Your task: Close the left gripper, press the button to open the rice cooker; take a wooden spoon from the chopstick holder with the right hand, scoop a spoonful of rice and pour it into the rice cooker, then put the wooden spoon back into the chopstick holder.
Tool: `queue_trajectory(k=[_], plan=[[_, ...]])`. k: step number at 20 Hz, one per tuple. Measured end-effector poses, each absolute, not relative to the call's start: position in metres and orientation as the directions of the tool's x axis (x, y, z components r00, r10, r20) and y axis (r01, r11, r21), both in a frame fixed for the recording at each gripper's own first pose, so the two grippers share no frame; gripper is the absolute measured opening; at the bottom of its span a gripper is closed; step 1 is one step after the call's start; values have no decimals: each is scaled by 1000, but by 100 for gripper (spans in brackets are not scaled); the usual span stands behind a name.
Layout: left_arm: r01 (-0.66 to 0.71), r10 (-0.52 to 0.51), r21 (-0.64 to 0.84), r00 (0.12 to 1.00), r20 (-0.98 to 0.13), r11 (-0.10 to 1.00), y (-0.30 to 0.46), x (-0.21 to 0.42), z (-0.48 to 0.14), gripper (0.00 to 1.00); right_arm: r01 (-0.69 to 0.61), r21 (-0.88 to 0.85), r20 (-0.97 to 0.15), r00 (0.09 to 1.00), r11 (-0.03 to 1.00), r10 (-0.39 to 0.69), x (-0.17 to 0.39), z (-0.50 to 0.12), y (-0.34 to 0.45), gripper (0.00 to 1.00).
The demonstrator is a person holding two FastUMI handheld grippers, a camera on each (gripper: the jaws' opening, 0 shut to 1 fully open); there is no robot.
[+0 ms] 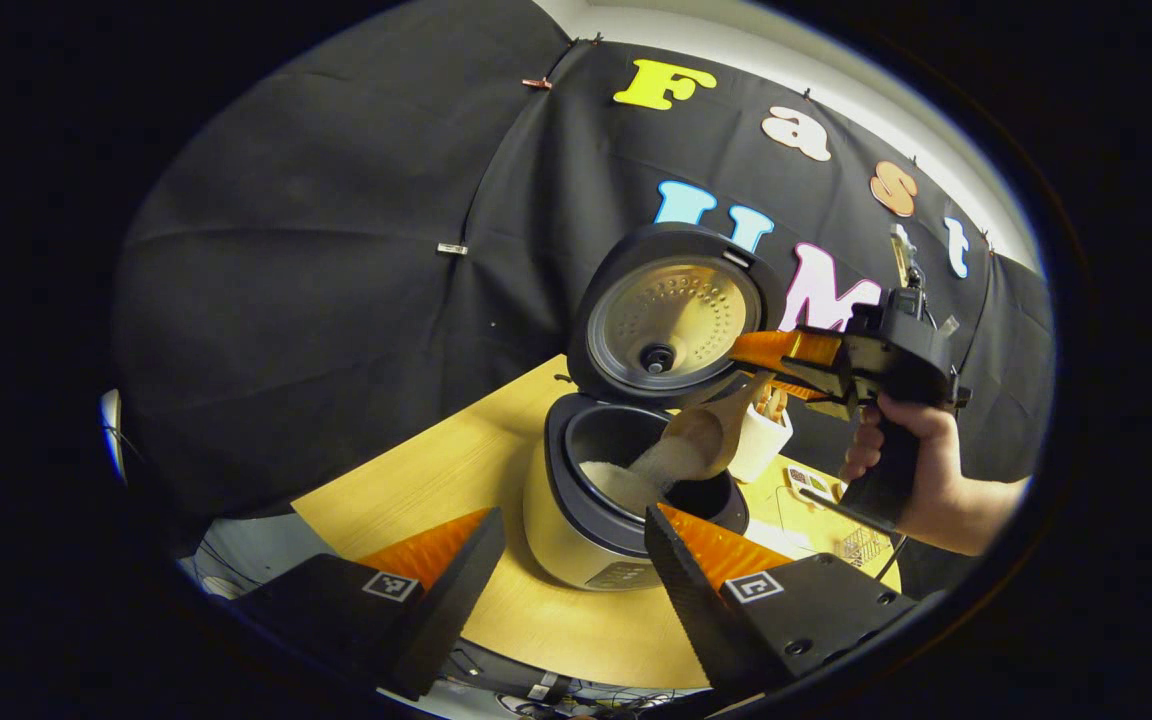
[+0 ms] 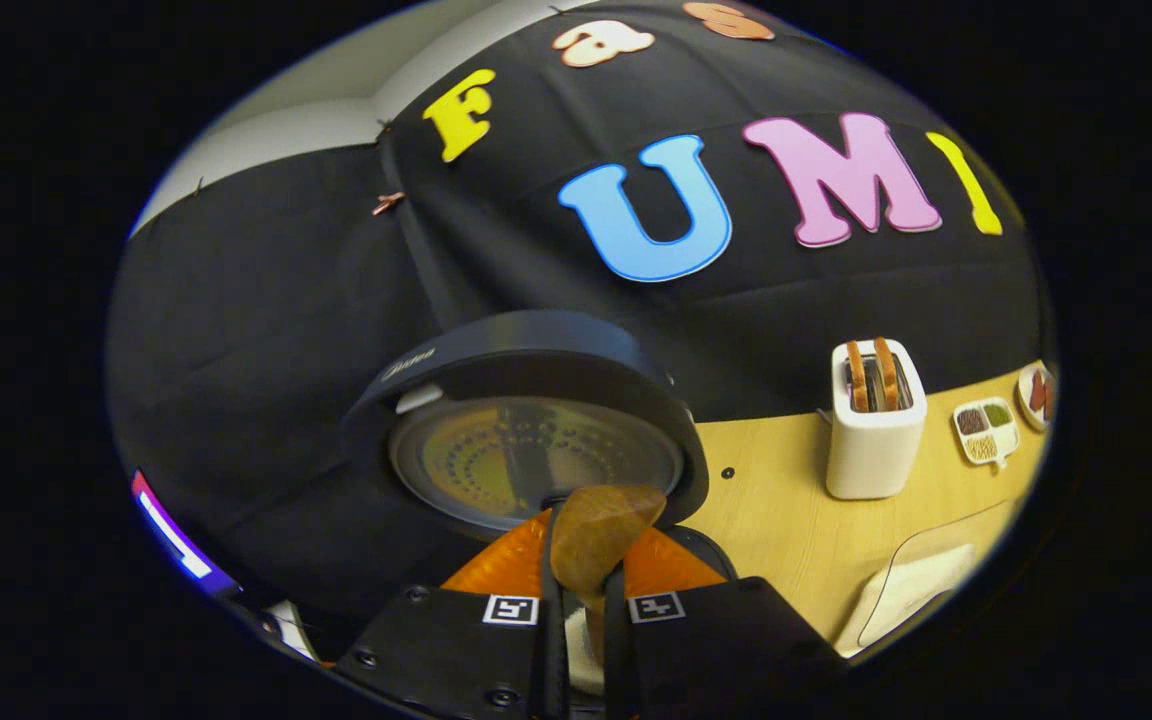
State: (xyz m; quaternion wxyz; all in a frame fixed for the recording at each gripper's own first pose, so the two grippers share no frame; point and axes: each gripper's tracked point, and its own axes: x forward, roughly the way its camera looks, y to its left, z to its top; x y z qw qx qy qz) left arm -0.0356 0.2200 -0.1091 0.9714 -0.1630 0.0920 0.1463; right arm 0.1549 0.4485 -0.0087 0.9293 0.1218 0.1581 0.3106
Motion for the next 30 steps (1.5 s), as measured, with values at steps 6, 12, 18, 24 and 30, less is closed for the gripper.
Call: queue_trajectory(k=[6,12,18,24,30], plan=[[-357,292,-307,926,-237,882,225,-39,-111,95,-736,131,-198,637,664,745,120,-15,484,18],[-367,311,-277,923,-227,888,222,-45,-106,95,-851,-93,-206,525,517,826,81,-33,499,18],[-356,309,-246,928,-209,902,215,-42,-100,95,-820,3,-177,563,573,807,87,-15,485,18],[-316,276,-223,942,-193,922,197,-29,-96,95,-683,227,-100,692,694,715,114,35,417,18],[-254,214,-226,959,-185,941,167,-7,-91,96,-506,337,-54,831,794,553,141,71,301,18]])
